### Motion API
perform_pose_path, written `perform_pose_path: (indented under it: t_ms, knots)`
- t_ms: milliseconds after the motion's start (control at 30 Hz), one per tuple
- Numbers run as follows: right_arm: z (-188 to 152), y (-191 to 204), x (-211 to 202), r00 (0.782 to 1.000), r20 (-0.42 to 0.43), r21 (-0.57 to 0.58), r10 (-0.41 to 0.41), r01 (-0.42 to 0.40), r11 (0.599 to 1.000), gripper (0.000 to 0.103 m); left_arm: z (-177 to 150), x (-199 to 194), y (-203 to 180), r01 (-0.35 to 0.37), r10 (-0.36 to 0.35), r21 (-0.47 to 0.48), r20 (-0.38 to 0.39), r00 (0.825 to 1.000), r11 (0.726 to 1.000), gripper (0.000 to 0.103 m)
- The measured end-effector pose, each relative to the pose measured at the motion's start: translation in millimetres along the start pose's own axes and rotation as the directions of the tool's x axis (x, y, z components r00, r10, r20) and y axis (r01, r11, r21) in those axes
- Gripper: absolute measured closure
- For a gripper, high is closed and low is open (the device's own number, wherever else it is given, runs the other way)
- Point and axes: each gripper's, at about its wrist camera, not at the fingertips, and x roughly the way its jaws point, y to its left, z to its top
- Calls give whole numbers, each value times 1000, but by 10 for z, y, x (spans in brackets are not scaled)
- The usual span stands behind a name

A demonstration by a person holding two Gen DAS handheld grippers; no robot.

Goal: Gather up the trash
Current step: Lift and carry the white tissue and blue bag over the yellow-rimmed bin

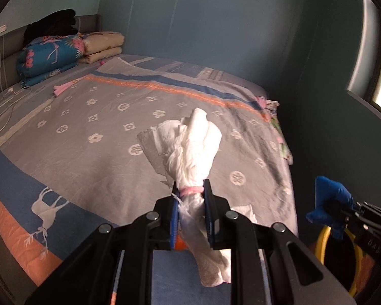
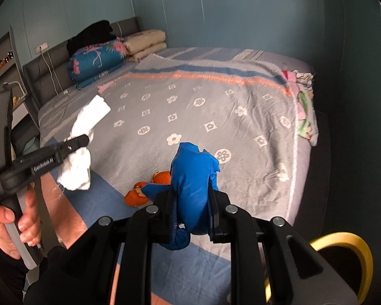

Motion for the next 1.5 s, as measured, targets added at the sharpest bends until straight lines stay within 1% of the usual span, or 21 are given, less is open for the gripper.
perform_pose_path:
  t_ms: [233, 300, 467, 600, 800, 933, 1133, 1300, 1500]
  knots:
    - [-157, -237, -623, 997, 64, 41, -35, 32, 999, 85, -151, -365, -441, 90, -92, 55, 32, 995, 994, 87]
    - [-226, -332, -837, 995, 88, 61, -54, 49, 997, 85, -193, -459, -574, 121, -124, 72, 42, 991, 990, 87]
    - [-376, -538, -1191, 989, 118, 101, -89, 77, 992, 85, -326, -669, -916, 193, -201, 130, 53, 978, 973, 87]
    - [-516, -715, -1467, 983, 141, 141, -121, 101, 985, 85, -405, -794, -1134, 221, -234, 173, 58, 970, 960, 87]
    - [-680, -902, -1747, 976, 161, 193, -143, 111, 975, 85, -506, -946, -1474, 261, -281, 231, 56, 958, 937, 87]
    - [-784, -1060, -1835, 974, 167, 224, -153, 113, 968, 85, -590, -985, -1655, 271, -295, 269, 51, 954, 924, 87]
    - [-942, -1329, -1892, 973, 159, 285, -167, 117, 951, 85, -729, -984, -1936, 290, -313, 323, 20, 950, 901, 87]
    - [-1060, -1510, -1900, 972, 147, 324, -183, 127, 937, 84, -787, -905, -2157, 317, -335, 357, -14, 942, 878, 87]
    - [-1177, -1712, -1843, 971, 127, 362, -201, 144, 921, 84, -866, -736, -2381, 346, -347, 372, -68, 936, 861, 86]
